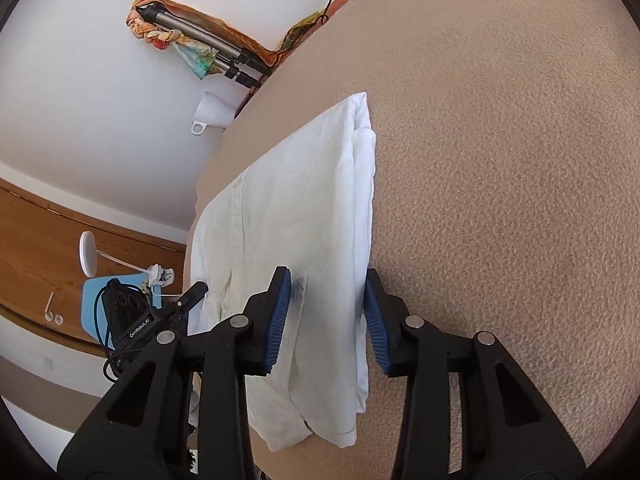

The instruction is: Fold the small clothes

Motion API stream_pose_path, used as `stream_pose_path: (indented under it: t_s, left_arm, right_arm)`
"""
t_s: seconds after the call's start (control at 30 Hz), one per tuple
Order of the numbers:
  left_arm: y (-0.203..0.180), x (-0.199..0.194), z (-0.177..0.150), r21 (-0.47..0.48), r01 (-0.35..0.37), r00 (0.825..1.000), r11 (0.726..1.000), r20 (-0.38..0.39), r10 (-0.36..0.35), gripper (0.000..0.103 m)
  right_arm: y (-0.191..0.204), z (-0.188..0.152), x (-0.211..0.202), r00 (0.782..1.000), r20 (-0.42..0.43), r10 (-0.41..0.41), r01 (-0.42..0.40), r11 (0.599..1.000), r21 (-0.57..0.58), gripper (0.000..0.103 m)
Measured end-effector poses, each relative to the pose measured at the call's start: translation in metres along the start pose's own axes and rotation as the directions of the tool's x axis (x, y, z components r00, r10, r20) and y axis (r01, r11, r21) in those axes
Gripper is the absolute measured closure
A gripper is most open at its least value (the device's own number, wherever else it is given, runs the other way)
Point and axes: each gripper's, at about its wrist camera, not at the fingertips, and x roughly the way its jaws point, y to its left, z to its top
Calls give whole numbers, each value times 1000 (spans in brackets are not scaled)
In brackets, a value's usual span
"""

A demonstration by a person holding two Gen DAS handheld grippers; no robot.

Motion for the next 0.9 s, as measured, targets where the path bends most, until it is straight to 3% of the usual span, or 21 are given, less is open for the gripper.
stream_pose_path:
  t_s: [0.1,0.27,0.57,0.9]
  left_arm:
    - [-15,-6,-6,79,-61,998,995,36,58,87]
    - [-42,-17,-13,191,-130,989,973,99,112,92]
    - [-88,-44,-27,317,-127,982,940,171,75,94]
    - [-144,-62,-38,410,-77,978,909,206,-10,94]
  right_arm:
    - [21,-3,3,995,15,-101,102,990,-98,75]
    - [45,-6,-4,983,54,-178,186,961,-203,87]
    - [95,-16,-38,966,141,-215,253,893,-371,91]
    - [118,-19,-98,950,235,-207,293,852,-433,91]
